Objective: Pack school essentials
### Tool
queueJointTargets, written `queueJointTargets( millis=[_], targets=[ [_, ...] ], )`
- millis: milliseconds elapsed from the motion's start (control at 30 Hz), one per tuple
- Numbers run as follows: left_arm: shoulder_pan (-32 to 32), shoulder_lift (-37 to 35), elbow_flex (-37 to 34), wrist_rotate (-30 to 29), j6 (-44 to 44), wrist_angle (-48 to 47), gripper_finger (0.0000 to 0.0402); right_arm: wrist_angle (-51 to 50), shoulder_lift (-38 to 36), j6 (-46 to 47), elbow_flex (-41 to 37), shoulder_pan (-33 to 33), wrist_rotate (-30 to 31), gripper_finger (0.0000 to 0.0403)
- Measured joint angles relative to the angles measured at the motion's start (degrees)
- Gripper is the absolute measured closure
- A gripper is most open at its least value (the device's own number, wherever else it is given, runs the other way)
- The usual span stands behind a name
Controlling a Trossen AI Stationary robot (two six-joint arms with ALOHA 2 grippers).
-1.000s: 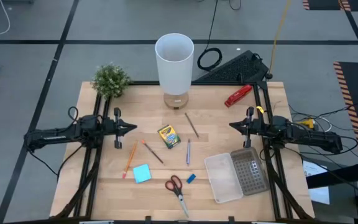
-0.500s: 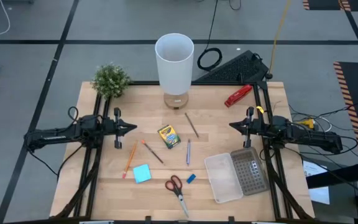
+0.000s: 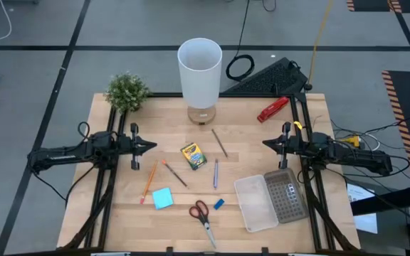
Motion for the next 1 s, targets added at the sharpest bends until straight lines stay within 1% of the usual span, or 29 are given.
queueJointTargets(
  millis=[767, 933, 1000],
  targets=[
    [-0.01, -0.01, -0.01, 0.0, 0.0, 0.0, 0.0385, 0.28, 0.01, 0.07, 0.01, 0.01, 0.02, 0.0403],
    [-0.02, -0.01, -0.01, 0.01, 0.0, 0.02, 0.0385, 0.96, 0.01, 5.96, 0.01, 0.01, -0.02, 0.0403],
    [0.0, -0.02, 0.0, 0.0, 0.0, 0.0, 0.0385, 4.33, 0.04, 5.98, 0.06, 0.02, -1.19, 0.0403]
  ],
)
